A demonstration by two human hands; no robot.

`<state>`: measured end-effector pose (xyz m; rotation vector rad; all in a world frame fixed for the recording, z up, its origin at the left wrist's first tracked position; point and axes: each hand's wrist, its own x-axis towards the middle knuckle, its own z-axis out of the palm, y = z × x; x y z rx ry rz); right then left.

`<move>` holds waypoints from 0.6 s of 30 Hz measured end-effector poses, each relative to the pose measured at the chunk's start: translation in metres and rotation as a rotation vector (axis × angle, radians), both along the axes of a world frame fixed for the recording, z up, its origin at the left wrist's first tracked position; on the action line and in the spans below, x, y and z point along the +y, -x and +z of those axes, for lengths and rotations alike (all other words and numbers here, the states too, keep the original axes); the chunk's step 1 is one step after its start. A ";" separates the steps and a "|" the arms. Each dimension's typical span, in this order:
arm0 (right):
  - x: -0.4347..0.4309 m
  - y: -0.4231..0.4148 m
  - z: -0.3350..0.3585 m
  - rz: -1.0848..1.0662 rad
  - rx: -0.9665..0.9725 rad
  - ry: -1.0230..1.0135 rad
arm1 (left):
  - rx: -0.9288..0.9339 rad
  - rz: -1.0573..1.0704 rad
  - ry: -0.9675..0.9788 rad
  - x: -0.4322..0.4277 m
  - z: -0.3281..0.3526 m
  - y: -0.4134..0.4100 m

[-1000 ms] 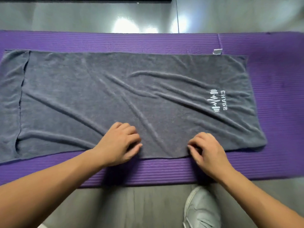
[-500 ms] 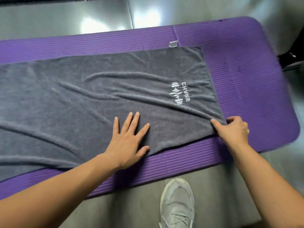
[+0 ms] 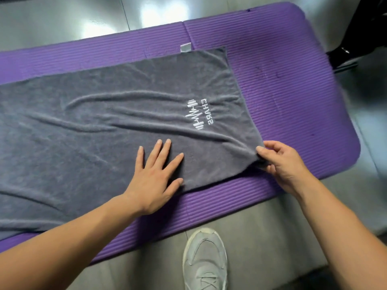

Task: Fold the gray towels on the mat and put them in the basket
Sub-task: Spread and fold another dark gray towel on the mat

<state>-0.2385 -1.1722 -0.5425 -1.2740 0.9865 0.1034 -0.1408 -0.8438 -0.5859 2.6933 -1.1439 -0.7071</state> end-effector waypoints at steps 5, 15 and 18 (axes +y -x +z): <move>-0.007 0.011 -0.027 0.026 0.165 0.405 | 0.001 0.025 0.027 -0.002 -0.002 0.002; -0.002 0.004 -0.018 0.214 0.441 0.912 | -0.084 0.180 -0.142 -0.003 -0.001 0.018; 0.012 -0.003 -0.009 0.357 0.345 1.102 | -0.030 0.226 -0.187 -0.006 0.003 0.019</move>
